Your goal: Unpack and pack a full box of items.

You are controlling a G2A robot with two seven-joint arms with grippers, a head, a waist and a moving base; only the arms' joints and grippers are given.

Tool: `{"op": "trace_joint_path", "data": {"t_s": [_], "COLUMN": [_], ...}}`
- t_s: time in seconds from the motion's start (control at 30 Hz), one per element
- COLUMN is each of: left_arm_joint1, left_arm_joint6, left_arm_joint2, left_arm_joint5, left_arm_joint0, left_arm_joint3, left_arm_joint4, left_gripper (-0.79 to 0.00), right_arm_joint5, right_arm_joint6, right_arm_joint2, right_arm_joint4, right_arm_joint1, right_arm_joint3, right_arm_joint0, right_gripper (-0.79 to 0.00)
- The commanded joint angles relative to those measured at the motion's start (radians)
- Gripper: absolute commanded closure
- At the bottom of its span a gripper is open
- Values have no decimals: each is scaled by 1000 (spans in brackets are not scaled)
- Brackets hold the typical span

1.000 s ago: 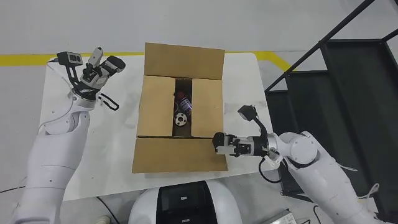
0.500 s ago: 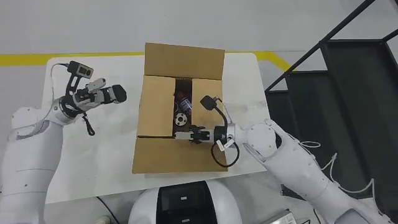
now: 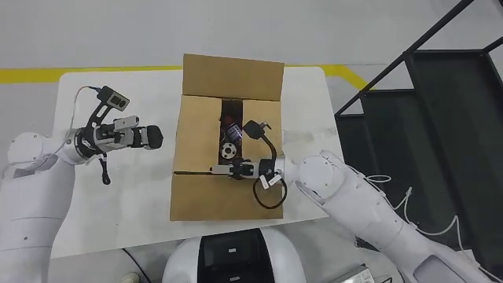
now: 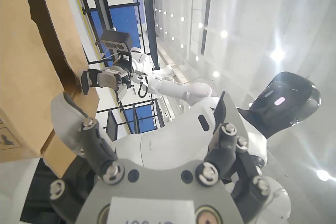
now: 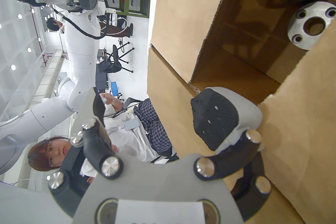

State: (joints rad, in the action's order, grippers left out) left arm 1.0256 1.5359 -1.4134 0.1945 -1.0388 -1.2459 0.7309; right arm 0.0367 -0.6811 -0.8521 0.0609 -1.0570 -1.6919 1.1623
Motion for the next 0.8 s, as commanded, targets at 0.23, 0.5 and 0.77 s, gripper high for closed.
{"op": "trace_joint_path", "data": {"t_s": [0.23, 0.5, 0.77], "left_arm_joint1": [-1, -9, -18], "left_arm_joint6": [-48, -76, -84], "left_arm_joint2": [6, -16, -27], "left_arm_joint5": [-12, -26, -31], "left_arm_joint0": [-17, -30, -42], "left_arm_joint3": [-33, -45, -62], "left_arm_joint4": [-22, -30, -67], "left_gripper": [-785, -785, -785], "right_arm_joint5": [46, -53, -185], "right_arm_joint6": [-31, 4, 75], "right_arm_joint2": [-23, -13, 120], "right_arm_joint4": [87, 96, 98], "right_arm_joint1": [-1, -20, -90], "right_arm_joint3": [-31, -15, 150], "right_arm_joint0": [9, -54, -203], "right_gripper": [-785, -785, -785]}}
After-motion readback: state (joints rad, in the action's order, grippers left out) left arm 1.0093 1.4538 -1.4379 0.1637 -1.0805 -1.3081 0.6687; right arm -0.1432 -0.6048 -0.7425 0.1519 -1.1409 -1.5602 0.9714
